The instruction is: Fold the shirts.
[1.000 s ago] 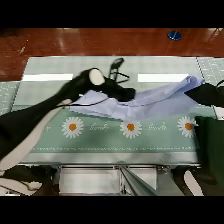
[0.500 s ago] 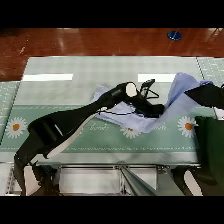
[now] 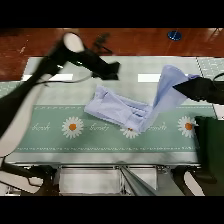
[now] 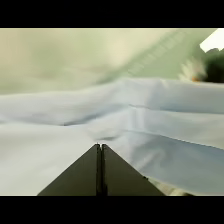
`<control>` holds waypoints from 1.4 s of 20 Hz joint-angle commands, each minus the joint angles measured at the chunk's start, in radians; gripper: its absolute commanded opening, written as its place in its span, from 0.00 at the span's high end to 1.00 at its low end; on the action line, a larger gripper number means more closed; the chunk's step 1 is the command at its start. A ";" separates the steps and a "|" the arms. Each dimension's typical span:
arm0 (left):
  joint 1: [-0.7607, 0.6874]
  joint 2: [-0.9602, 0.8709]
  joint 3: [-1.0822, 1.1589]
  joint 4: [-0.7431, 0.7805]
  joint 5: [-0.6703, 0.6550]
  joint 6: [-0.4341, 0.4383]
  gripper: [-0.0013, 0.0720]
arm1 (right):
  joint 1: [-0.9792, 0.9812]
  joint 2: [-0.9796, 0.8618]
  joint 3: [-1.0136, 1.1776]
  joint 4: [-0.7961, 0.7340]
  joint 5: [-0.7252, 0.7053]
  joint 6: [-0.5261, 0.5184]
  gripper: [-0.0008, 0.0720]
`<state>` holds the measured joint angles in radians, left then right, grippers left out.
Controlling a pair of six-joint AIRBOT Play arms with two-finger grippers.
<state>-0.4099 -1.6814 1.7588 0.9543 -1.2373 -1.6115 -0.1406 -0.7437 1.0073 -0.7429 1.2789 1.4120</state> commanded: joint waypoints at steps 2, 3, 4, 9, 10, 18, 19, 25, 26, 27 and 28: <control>0.273 0.381 -0.181 0.246 -0.023 0.034 0.96 | 0.256 -0.153 0.001 0.038 -0.221 0.001 0.97; 0.321 0.473 -0.238 0.275 -0.003 0.033 0.96 | 0.315 -0.206 0.011 0.045 -0.272 0.002 0.97; 0.364 0.562 -0.298 0.293 0.021 0.033 0.96 | 0.372 -0.271 0.031 0.060 -0.315 0.000 0.97; 0.447 0.913 -0.592 0.291 0.093 0.028 0.96 | 0.567 -0.613 0.241 0.074 -0.402 0.001 0.97; 0.447 0.948 -0.641 0.280 0.093 0.027 0.96 | 0.594 -0.679 0.286 0.077 -0.408 0.001 0.97; 0.410 0.989 -0.841 0.160 0.166 0.014 0.96 | 0.624 -0.840 0.346 0.079 -0.314 0.030 0.42; 0.410 0.982 -0.840 0.161 0.175 0.014 0.96 | 0.575 -0.808 0.346 0.069 -0.240 0.032 0.42; 0.438 0.975 -0.840 0.179 0.183 0.041 0.96 | 0.220 -0.361 0.248 -0.540 0.031 0.205 0.42; 0.438 0.974 -0.841 0.179 0.183 0.041 0.96 | 0.176 -0.270 0.161 -0.658 -0.001 0.272 0.42; 0.438 0.974 -0.841 0.179 0.183 0.041 0.96 | 0.127 -0.179 0.042 -0.741 -0.059 0.353 0.42; 0.438 0.974 -0.841 0.179 0.183 0.040 0.96 | 0.084 -0.108 -0.084 -0.763 -0.126 0.420 0.42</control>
<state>0.0254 -0.7063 0.9195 1.1305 -1.0569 -1.5745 0.0734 -1.0660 1.1423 -1.2144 1.2182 1.6386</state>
